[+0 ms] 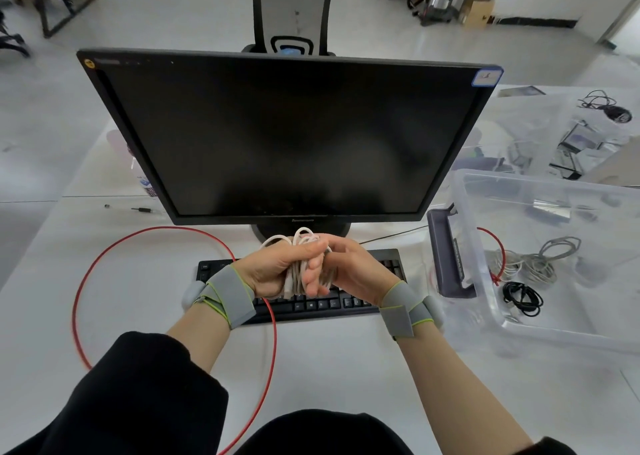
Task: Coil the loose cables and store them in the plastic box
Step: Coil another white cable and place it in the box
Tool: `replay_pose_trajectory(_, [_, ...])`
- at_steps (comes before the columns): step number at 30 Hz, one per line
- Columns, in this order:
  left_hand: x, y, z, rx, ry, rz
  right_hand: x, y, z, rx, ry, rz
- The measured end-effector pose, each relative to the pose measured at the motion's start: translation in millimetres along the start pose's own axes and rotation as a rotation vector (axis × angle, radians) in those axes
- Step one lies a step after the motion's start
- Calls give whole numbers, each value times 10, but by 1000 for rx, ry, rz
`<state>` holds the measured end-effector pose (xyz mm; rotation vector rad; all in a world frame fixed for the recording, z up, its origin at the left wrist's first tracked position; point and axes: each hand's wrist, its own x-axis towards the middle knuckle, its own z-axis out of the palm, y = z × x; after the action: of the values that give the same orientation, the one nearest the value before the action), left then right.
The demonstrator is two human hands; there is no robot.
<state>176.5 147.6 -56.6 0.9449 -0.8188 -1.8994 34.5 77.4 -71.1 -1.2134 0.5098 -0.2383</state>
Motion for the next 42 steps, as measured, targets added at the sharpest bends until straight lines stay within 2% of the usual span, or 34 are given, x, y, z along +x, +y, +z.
replay_pose_trajectory(5, [-1, 31, 16, 81, -96, -30, -11, -11, 16, -83, 21, -30])
replay_pose_trajectory(9, [-10, 29, 21, 108, -95, -57, -30, -8, 0, -154, 71, -20])
replay_pose_trajectory(11, [2, 27, 21, 95, -21, -92, -28, 2, 6, -209, 137, -7])
replay_pose_trajectory(15, [57, 5, 23, 104, 255, -142, 10, 81, -20, -399, 324, 15])
replay_pose_trajectory(18, [88, -39, 8, 322, 413, -99, 31, 150, -65, -485, 409, 38])
replay_pose_trajectory(22, [141, -90, 54, 639, 545, -18, 31, 172, -93, -555, 488, 43])
replay_pose_trajectory(25, [158, -105, 49, 715, 614, 0, 24, 180, -131, -636, 522, 91])
replay_pose_trajectory(29, [128, -66, -15, 462, 689, 81, 5, 224, -166, -614, 589, 134])
replay_pose_trajectory(30, [124, -56, -43, 477, 722, 90, -1, 226, -163, -585, 598, 141])
replay_pose_trajectory(32, [135, -52, -126, 726, 768, 73, -9, 216, -141, -480, 591, 147])
replay_pose_trajectory(34, [144, -57, -128, 937, 705, 0, -3, 181, -110, -346, 580, 143])
replay_pose_trajectory(38, [168, -141, -33, 902, 604, -27, 96, 164, -134, -305, 695, 176])
replay_pose_trajectory(42, [187, -138, 23, 771, 727, 156, 95, 166, -190, -424, 808, 204])
